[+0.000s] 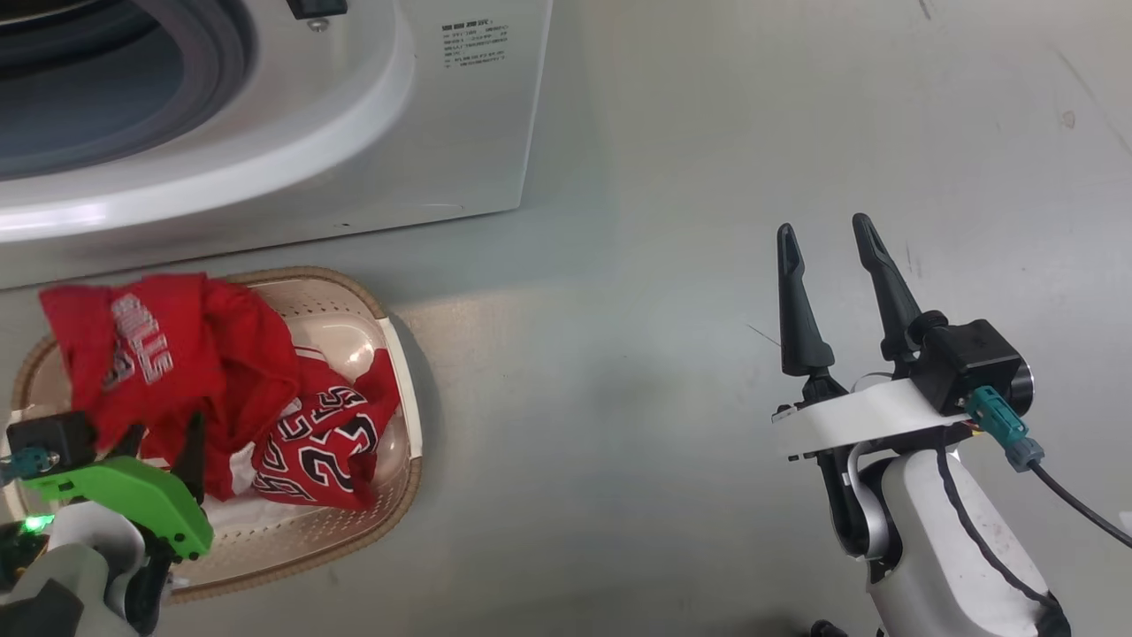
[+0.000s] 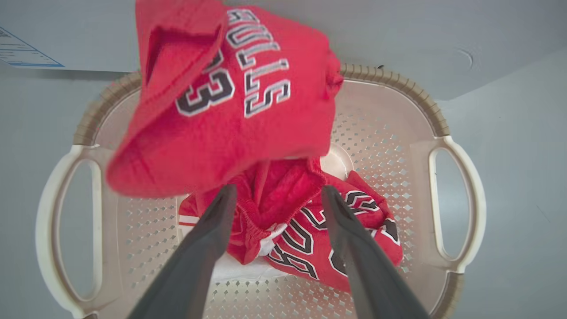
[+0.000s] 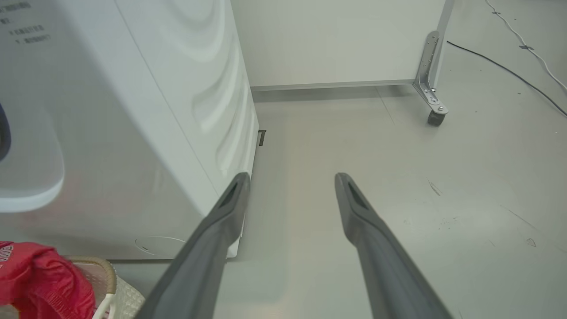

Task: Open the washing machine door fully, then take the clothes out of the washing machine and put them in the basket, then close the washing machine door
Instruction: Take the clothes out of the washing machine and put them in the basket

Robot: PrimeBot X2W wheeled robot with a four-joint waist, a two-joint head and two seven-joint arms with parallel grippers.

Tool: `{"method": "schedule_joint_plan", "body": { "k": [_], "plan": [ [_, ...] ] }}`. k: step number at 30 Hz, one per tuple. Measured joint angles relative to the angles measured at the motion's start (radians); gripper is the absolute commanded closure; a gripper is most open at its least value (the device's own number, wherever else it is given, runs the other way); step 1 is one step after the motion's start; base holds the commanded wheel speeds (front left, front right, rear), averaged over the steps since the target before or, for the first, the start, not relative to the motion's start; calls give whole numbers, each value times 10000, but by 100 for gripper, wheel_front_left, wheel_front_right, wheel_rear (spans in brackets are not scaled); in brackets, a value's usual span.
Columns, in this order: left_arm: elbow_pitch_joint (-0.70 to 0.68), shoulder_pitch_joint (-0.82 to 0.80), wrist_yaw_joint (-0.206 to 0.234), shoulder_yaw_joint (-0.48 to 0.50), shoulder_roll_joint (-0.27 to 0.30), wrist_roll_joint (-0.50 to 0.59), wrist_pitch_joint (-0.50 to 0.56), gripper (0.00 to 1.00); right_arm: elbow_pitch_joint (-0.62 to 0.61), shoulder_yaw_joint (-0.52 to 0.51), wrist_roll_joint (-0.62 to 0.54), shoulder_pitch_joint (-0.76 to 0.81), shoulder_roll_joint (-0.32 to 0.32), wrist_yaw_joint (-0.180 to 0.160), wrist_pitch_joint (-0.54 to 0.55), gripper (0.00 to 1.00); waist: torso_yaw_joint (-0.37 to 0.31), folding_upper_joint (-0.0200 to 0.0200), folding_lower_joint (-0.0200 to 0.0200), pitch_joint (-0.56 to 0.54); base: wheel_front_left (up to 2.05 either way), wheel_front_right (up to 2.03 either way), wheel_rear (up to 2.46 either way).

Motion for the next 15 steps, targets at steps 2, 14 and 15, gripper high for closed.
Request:
{"method": "schedule_joint_plan", "body": {
  "k": [2,14,15],
  "plan": [
    [36,-179,0,-31,12,0,-2,0,-38,-10,0,-3,0,0,0,0,-54,0,0,168,0,0,0],
    [525,-530,0,-497,2,-2,-88,0,-102,-105,0,-211,0,0,0,0,-172,0,0,625,0,0,0],
    [575,-546,0,-516,-17,-21,-94,0,-94,-117,0,-211,0,0,0,0,-162,0,0,603,0,0,0]
  ]
}}
